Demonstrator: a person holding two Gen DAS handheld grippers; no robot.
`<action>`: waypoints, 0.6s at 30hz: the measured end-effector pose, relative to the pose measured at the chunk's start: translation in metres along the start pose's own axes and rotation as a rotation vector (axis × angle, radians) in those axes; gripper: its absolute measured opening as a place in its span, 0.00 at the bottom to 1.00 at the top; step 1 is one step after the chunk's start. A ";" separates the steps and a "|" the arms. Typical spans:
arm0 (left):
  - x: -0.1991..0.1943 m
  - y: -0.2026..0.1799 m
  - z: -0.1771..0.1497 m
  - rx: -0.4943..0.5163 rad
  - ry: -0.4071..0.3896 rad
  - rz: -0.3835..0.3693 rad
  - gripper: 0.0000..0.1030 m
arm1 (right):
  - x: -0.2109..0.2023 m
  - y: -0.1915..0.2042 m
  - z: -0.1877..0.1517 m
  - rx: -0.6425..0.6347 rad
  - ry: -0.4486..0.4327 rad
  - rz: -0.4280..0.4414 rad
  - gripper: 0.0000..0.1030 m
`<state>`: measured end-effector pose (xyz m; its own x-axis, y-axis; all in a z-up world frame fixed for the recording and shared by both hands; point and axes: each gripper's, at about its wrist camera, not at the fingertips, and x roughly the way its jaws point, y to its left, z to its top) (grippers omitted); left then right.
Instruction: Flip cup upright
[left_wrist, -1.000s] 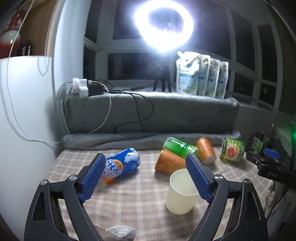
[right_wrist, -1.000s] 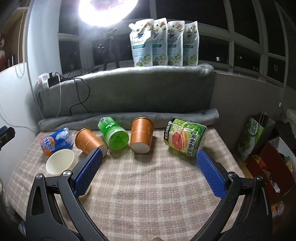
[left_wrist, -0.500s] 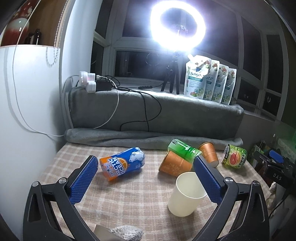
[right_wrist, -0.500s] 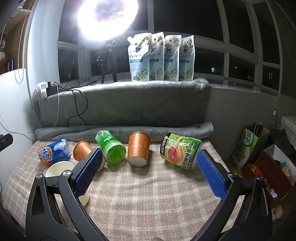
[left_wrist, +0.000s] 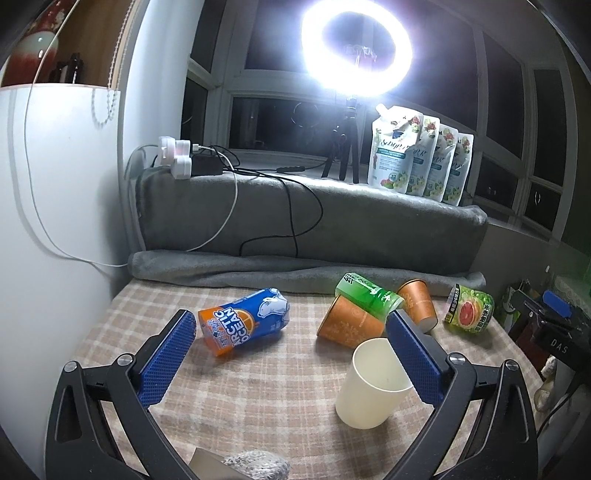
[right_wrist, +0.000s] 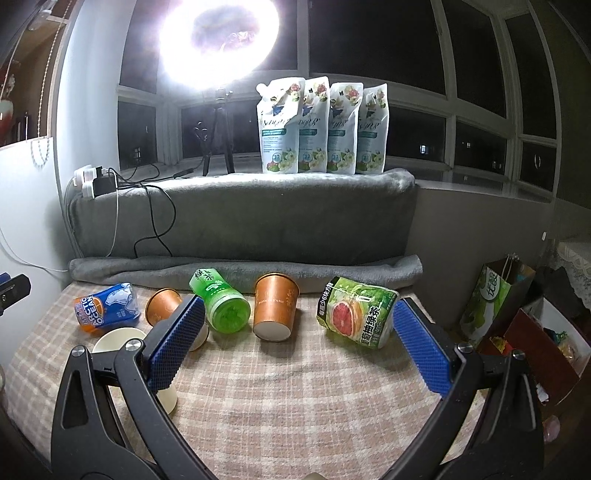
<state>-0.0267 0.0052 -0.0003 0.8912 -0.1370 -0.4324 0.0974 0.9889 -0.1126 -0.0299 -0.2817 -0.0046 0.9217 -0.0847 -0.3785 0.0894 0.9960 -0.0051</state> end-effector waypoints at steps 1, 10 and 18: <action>0.000 0.000 0.000 0.000 0.000 0.000 0.99 | 0.000 0.000 0.000 0.001 0.001 0.000 1.00; 0.002 -0.001 -0.001 0.004 0.005 -0.002 0.99 | 0.000 0.001 0.000 -0.001 0.002 0.002 1.00; 0.001 -0.001 -0.001 0.003 0.005 -0.001 0.99 | 0.000 0.001 0.000 -0.001 0.002 0.001 1.00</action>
<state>-0.0260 0.0044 -0.0018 0.8891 -0.1381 -0.4364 0.0993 0.9889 -0.1106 -0.0294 -0.2808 -0.0044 0.9209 -0.0840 -0.3805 0.0886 0.9960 -0.0055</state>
